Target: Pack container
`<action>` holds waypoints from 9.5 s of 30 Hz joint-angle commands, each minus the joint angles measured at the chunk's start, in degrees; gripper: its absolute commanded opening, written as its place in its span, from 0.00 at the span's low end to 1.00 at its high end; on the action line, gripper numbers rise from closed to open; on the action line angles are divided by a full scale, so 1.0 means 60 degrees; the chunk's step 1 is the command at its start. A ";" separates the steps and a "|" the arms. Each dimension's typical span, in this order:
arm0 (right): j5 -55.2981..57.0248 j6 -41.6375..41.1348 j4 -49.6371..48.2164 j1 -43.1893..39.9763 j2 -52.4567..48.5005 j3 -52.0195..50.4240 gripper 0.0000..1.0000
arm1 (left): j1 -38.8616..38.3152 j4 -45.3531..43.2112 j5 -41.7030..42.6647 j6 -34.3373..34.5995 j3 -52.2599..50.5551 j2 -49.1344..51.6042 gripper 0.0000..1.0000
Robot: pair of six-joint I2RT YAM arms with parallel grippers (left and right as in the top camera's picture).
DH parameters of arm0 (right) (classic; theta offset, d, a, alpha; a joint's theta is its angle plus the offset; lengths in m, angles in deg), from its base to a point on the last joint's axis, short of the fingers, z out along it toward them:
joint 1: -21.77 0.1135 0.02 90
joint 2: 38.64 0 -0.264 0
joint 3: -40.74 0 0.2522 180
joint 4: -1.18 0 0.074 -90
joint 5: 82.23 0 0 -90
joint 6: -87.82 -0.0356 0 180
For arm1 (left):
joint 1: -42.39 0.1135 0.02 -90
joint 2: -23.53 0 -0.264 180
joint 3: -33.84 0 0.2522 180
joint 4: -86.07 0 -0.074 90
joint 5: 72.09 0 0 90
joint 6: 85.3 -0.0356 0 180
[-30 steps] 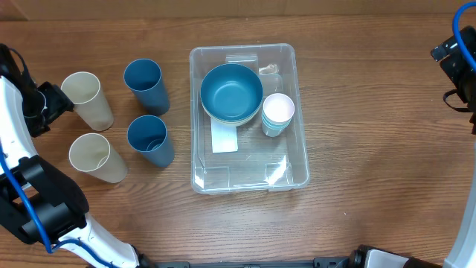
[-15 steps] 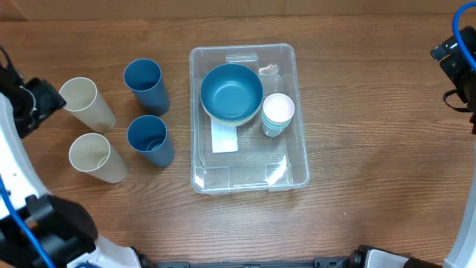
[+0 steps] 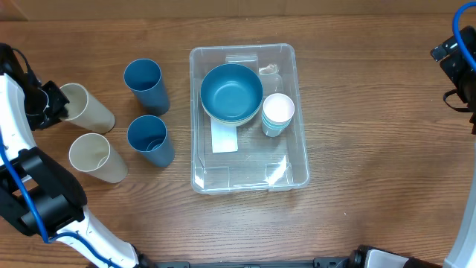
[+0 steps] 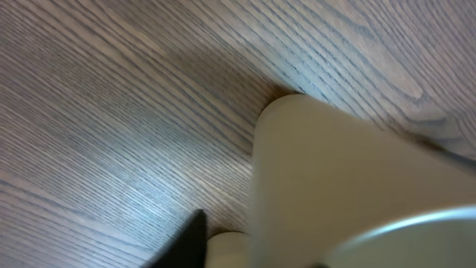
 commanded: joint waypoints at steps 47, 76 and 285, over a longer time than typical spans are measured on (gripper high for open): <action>0.0033 -0.0044 -0.0047 0.0000 0.0069 0.0051 1.00 | -0.9373 0.4073 -0.2827 0.0758 0.3297 -0.3279 0.75; 0.0033 -0.0044 -0.0047 0.0000 0.0069 0.0051 1.00 | -0.0627 0.3432 -0.0171 0.0408 0.0120 -0.4575 0.04; 0.0033 -0.0044 -0.0047 0.0000 0.0069 0.0051 1.00 | -0.8590 0.3942 -0.1100 -0.0259 0.1402 -0.4036 0.04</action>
